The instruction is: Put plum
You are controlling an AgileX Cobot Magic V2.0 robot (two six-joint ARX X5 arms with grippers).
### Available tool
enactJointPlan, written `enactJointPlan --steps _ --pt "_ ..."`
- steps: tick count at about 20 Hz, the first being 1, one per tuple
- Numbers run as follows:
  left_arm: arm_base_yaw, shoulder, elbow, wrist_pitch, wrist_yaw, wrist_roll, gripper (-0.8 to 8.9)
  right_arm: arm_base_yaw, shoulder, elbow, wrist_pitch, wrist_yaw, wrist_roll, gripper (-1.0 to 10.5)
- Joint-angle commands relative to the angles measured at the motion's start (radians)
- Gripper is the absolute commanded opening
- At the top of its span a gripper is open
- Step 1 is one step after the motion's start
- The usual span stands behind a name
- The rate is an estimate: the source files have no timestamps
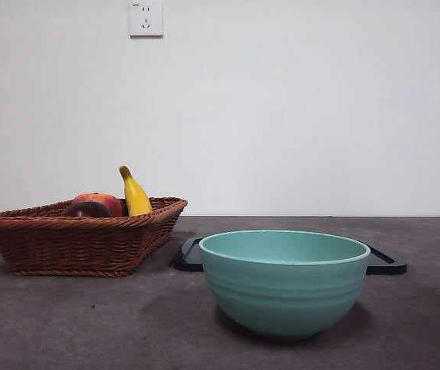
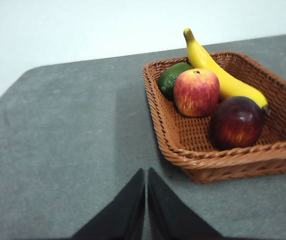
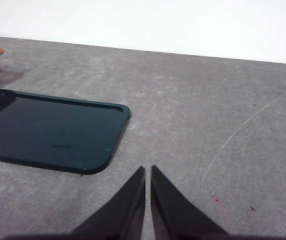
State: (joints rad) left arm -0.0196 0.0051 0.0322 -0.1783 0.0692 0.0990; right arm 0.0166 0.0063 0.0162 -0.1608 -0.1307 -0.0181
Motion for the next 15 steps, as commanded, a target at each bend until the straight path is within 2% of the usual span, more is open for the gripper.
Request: enactJointPlan --steps 1,5,9,15 --pt "0.002 -0.002 -0.021 -0.008 0.000 -0.182 0.07 0.000 -0.003 -0.004 0.005 -0.008 0.066 0.1" --pt "0.002 -0.002 -0.020 -0.009 0.000 -0.349 0.07 0.000 -0.003 -0.003 0.005 -0.034 0.180 0.1" --pt "0.002 -0.002 -0.018 -0.009 0.000 -0.456 0.07 0.000 -0.003 -0.002 0.004 -0.033 0.269 0.1" --pt "0.002 -0.002 0.019 -0.013 0.008 -0.513 0.08 0.000 -0.003 -0.001 0.004 -0.037 0.356 0.1"
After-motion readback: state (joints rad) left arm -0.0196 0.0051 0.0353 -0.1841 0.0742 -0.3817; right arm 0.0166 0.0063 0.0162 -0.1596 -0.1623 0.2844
